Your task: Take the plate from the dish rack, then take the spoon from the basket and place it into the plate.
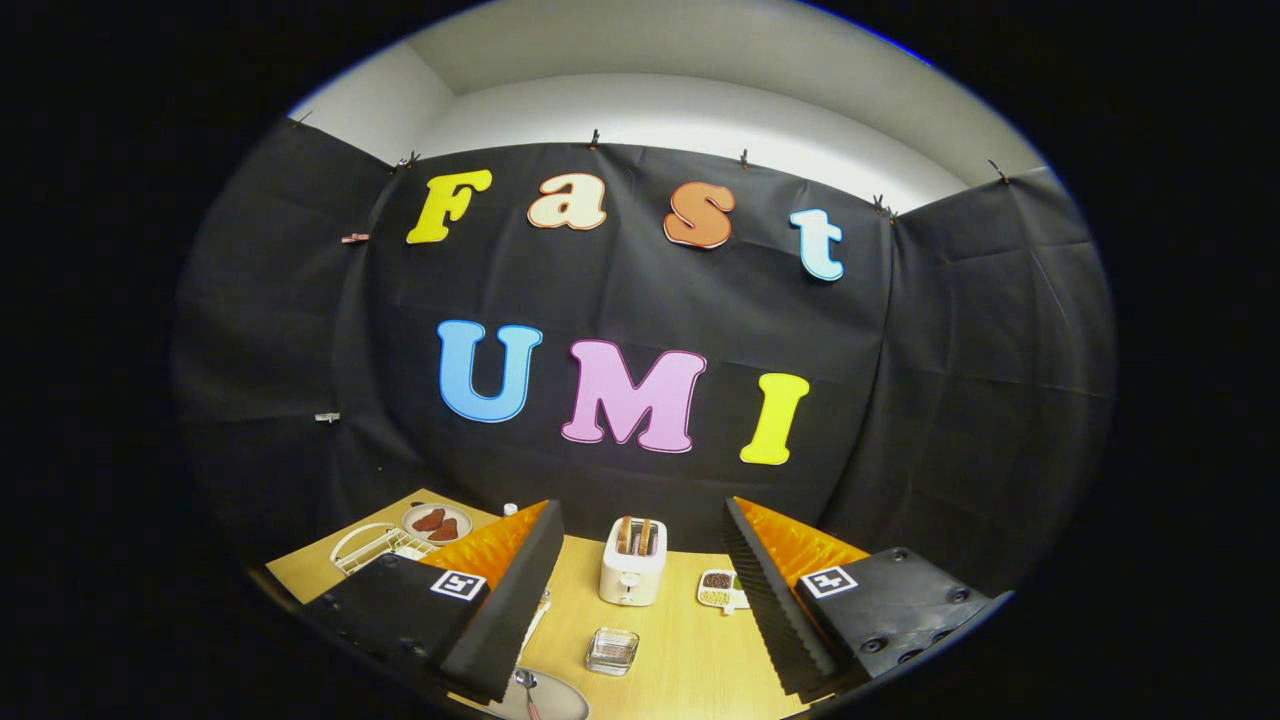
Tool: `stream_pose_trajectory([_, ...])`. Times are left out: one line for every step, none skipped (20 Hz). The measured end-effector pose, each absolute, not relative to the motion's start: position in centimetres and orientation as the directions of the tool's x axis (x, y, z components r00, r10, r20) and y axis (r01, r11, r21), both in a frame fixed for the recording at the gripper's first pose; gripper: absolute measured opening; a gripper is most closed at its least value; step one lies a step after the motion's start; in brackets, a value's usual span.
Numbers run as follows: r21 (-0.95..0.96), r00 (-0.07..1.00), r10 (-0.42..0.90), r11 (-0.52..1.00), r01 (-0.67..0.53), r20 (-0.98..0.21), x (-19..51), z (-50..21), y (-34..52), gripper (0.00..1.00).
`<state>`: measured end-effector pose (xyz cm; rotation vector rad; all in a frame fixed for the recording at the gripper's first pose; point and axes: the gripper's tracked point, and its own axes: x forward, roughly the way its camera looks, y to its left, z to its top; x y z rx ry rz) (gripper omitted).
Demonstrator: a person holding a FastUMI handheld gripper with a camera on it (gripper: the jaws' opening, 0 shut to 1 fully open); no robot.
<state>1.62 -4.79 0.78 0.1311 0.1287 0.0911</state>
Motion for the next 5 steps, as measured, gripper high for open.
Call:
stream_pose_trajectory([0.133, 0.987, 0.102, 0.987, -0.085, -0.127, 1.66, 0.61, -4.74, 0.98])
stream_pose_trajectory([0.132, 0.986, 0.106, 0.987, -0.088, -0.129, 1.60, 0.55, -4.52, 0.98])
stream_pose_trajectory([0.133, 0.985, 0.109, 0.987, -0.091, -0.131, 1.73, 0.55, -4.40, 0.98])
stream_pose_trajectory([0.133, 0.985, 0.112, 0.987, -0.094, -0.133, 1.71, 0.49, -4.27, 0.98])
stream_pose_trajectory([0.133, 0.984, 0.113, 0.987, -0.095, -0.137, 1.69, 0.32, -4.22, 0.98])
